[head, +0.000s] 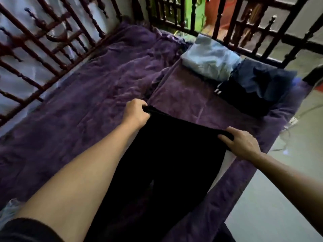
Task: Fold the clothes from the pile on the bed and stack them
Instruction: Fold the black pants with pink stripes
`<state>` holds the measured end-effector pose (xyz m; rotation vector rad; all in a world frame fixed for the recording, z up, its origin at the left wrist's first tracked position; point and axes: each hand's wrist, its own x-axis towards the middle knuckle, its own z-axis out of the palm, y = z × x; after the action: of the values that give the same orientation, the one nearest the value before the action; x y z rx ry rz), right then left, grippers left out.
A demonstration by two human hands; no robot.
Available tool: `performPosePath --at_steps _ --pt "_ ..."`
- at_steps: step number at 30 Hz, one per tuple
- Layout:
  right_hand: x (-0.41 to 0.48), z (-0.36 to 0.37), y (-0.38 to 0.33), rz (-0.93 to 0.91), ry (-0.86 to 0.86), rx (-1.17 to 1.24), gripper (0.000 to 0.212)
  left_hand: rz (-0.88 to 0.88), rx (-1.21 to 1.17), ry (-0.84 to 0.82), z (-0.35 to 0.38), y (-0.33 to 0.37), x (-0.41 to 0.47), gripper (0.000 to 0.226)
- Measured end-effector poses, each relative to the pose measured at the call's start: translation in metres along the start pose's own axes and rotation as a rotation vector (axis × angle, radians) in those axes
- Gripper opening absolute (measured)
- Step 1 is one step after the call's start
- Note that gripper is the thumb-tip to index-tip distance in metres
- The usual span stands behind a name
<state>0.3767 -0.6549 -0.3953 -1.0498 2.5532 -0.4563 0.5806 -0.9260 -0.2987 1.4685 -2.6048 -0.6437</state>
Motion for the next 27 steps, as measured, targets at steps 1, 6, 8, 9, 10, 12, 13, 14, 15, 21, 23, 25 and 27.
performPosePath --at_steps 1,6,8,9,10,12,13,14,15,21,23,25,27 --pt "0.02 0.002 0.02 0.039 0.0 -0.006 0.034 0.006 -0.012 -0.023 0.02 0.015 0.02 0.012" --pt "0.106 0.007 0.108 0.201 0.021 -0.095 0.041 0.046 -0.112 -0.053 0.108 0.088 0.11 0.01" --pt "0.134 0.008 0.136 0.249 0.049 -0.139 0.045 0.06 -0.171 -0.03 0.136 0.113 0.142 0.012" --pt "0.147 0.01 0.148 0.268 0.053 -0.16 0.046 0.07 -0.187 -0.029 0.15 0.123 0.156 0.013" --pt "0.157 0.013 0.157 0.284 0.048 -0.182 0.046 0.077 -0.194 -0.04 0.163 0.131 0.169 0.016" --pt "0.172 0.021 0.168 0.309 -0.013 -0.24 0.045 0.08 -0.211 -0.098 0.187 0.139 0.187 0.026" --pt "0.175 0.026 0.169 0.31 -0.065 -0.271 0.043 0.073 -0.217 -0.132 0.195 0.138 0.192 0.033" --pt "0.175 0.031 0.167 0.299 -0.11 -0.299 0.043 0.06 -0.215 -0.158 0.201 0.134 0.194 0.038" --pt "0.174 0.034 0.163 0.275 -0.132 -0.322 0.043 0.043 -0.207 -0.173 0.203 0.125 0.193 0.041" --pt "0.153 0.044 0.099 -0.062 0.006 -0.281 0.046 -0.161 -0.134 -0.162 0.174 0.019 0.13 0.027" --pt "0.143 0.054 0.061 -0.184 -0.071 -0.245 0.042 -0.318 -0.149 -0.16 0.16 -0.029 0.089 0.021" --pt "0.131 0.073 0.017 -0.266 -0.2 -0.236 0.036 -0.491 -0.166 -0.166 0.146 -0.078 0.04 0.018" --pt "0.115 0.097 -0.024 -0.344 -0.332 -0.243 0.032 -0.632 -0.165 -0.191 0.136 -0.123 -0.015 0.013"
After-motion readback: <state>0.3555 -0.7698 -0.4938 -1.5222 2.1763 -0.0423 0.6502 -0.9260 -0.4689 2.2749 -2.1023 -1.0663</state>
